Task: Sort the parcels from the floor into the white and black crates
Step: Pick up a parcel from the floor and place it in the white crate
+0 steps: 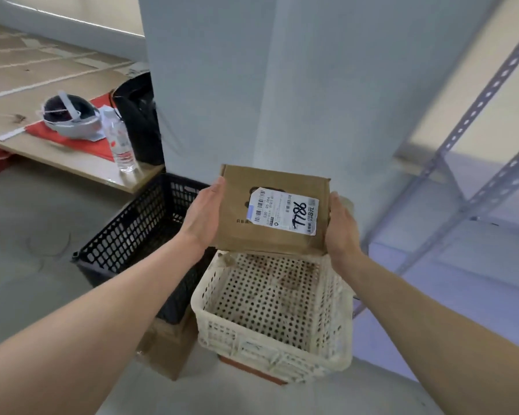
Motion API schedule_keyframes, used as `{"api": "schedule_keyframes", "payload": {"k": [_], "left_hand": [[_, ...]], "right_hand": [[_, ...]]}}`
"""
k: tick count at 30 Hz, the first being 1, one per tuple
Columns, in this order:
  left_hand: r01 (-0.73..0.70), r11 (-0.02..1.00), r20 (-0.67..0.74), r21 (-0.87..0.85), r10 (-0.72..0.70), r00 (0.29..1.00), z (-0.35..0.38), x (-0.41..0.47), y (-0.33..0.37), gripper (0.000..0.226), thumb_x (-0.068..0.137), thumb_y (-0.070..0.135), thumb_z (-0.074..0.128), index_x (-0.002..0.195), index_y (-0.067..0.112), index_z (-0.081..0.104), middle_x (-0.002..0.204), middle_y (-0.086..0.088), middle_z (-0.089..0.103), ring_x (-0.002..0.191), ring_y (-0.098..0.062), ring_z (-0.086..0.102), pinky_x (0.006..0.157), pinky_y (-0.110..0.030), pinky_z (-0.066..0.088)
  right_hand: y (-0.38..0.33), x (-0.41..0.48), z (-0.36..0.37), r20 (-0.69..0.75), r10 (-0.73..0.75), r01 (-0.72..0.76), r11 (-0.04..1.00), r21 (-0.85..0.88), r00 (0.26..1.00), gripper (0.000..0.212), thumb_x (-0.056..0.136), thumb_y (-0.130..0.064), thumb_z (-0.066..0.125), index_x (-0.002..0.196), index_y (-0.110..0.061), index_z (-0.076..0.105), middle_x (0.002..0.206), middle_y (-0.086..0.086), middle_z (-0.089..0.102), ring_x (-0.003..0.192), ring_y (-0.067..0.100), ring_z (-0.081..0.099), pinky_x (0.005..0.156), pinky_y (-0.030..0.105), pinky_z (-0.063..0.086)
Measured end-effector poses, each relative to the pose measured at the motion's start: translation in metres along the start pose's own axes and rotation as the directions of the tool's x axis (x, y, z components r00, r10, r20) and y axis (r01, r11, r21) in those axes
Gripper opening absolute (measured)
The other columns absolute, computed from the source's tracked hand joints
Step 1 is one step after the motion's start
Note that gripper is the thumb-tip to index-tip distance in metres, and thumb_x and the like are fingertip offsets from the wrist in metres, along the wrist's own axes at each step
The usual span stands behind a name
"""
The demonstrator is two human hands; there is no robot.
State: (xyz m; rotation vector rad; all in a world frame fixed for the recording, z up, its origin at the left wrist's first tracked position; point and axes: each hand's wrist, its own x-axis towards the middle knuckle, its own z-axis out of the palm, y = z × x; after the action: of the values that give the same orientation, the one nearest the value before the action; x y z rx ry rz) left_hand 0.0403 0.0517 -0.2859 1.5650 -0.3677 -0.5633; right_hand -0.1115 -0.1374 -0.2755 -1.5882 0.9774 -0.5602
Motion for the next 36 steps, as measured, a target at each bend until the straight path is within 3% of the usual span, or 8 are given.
{"api": "schedule_keyframes", "payload": {"k": [7, 16, 20, 23, 28, 32, 35, 36], "left_hand": [[0.031, 0.996, 0.099, 0.085, -0.039, 0.994, 0.047, 0.03, -0.006, 0.107, 0.06, 0.106, 0.032, 0.14, 0.038, 0.055, 0.142, 0.01, 0.059, 0.133, -0.017, 0.052, 0.115, -0.052, 0.036], [0.01, 0.979, 0.115, 0.203, -0.034, 0.993, 0.101, 0.095, -0.016, 0.102, 0.069, 0.102, 0.025, 0.139, 0.033, 0.055, 0.141, 0.004, 0.058, 0.133, -0.02, 0.052, 0.113, -0.054, 0.038], [-0.007, 0.976, 0.125, 0.216, -0.02, 0.992, 0.128, 0.128, -0.018, 0.075, 0.088, 0.084, 0.023, 0.123, 0.033, 0.066, 0.116, 0.007, 0.072, 0.111, -0.015, 0.067, 0.101, -0.047, 0.05], [0.036, 0.979, 0.071, 0.198, -0.051, 0.996, 0.144, 0.154, -0.031, 0.064, 0.097, 0.074, 0.026, 0.125, 0.033, 0.067, 0.117, 0.006, 0.072, 0.109, -0.012, 0.068, 0.098, -0.04, 0.052], [0.19, 0.954, -0.007, 0.23, -0.194, 0.981, 0.157, 0.192, -0.064, 0.097, 0.064, 0.103, 0.031, 0.137, 0.043, 0.056, 0.137, 0.009, 0.062, 0.127, -0.017, 0.058, 0.11, -0.052, 0.042], [0.299, 0.924, -0.019, 0.238, -0.304, 0.953, 0.163, 0.222, -0.083, 0.081, 0.068, 0.099, 0.036, 0.126, 0.049, 0.059, 0.132, 0.009, 0.063, 0.121, -0.019, 0.06, 0.106, -0.053, 0.045], [0.327, 0.911, -0.017, 0.252, -0.334, 0.942, 0.165, 0.244, -0.107, 0.036, 0.095, 0.069, 0.038, 0.111, 0.046, 0.06, 0.122, 0.009, 0.064, 0.113, -0.018, 0.06, 0.1, -0.049, 0.048], [0.325, 0.902, -0.016, 0.283, -0.335, 0.942, 0.165, 0.251, -0.116, 0.036, 0.094, 0.068, 0.039, 0.115, 0.047, 0.059, 0.124, 0.009, 0.063, 0.115, -0.019, 0.059, 0.102, -0.051, 0.047]], "right_hand": [[0.018, 0.023, -0.035, -0.131, 0.038, -0.036, 0.999, 0.013, 0.991, 0.08, 0.078, -0.083, 0.032, 0.109, -0.021, 0.072, 0.11, 0.002, 0.075, 0.107, 0.025, 0.067, 0.103, 0.051, 0.05], [0.051, 0.108, -0.047, -0.11, 0.125, -0.12, 0.991, 0.054, 0.986, 0.086, 0.075, -0.088, 0.029, 0.116, -0.025, 0.071, 0.115, 0.0, 0.074, 0.112, 0.024, 0.066, 0.107, 0.05, 0.047], [0.071, 0.161, -0.046, -0.078, 0.199, -0.196, 0.98, 0.04, 0.977, 0.093, 0.072, -0.094, 0.026, 0.125, -0.031, 0.067, 0.122, -0.005, 0.071, 0.116, 0.022, 0.063, 0.11, 0.049, 0.044], [0.081, 0.192, -0.043, -0.032, 0.222, -0.22, 0.974, 0.046, 0.975, 0.09, 0.071, -0.091, 0.029, 0.126, -0.029, 0.065, 0.124, -0.003, 0.07, 0.116, 0.023, 0.063, 0.109, 0.05, 0.045], [0.102, 0.232, -0.033, 0.006, 0.229, -0.229, 0.973, 0.035, 0.973, 0.063, 0.087, -0.081, 0.032, 0.12, -0.036, 0.059, 0.129, 0.0, 0.067, 0.121, 0.024, 0.059, 0.113, 0.048, 0.041], [0.132, 0.261, -0.022, 0.023, 0.265, -0.265, 0.964, 0.016, 0.964, 0.042, 0.1, -0.068, 0.036, 0.104, -0.035, 0.062, 0.111, -0.004, 0.067, 0.108, 0.02, 0.059, 0.099, 0.038, 0.042], [0.157, 0.275, -0.007, 0.043, 0.297, -0.296, 0.955, -0.031, 0.954, 0.051, 0.1, -0.068, 0.038, 0.116, -0.028, 0.064, 0.115, -0.002, 0.067, 0.105, 0.019, 0.059, 0.09, 0.037, 0.04], [0.167, 0.279, -0.002, 0.045, 0.315, -0.314, 0.949, -0.032, 0.948, 0.053, 0.098, -0.069, 0.04, 0.121, -0.027, 0.063, 0.118, -0.003, 0.067, 0.107, 0.019, 0.059, 0.092, 0.038, 0.041]]}}
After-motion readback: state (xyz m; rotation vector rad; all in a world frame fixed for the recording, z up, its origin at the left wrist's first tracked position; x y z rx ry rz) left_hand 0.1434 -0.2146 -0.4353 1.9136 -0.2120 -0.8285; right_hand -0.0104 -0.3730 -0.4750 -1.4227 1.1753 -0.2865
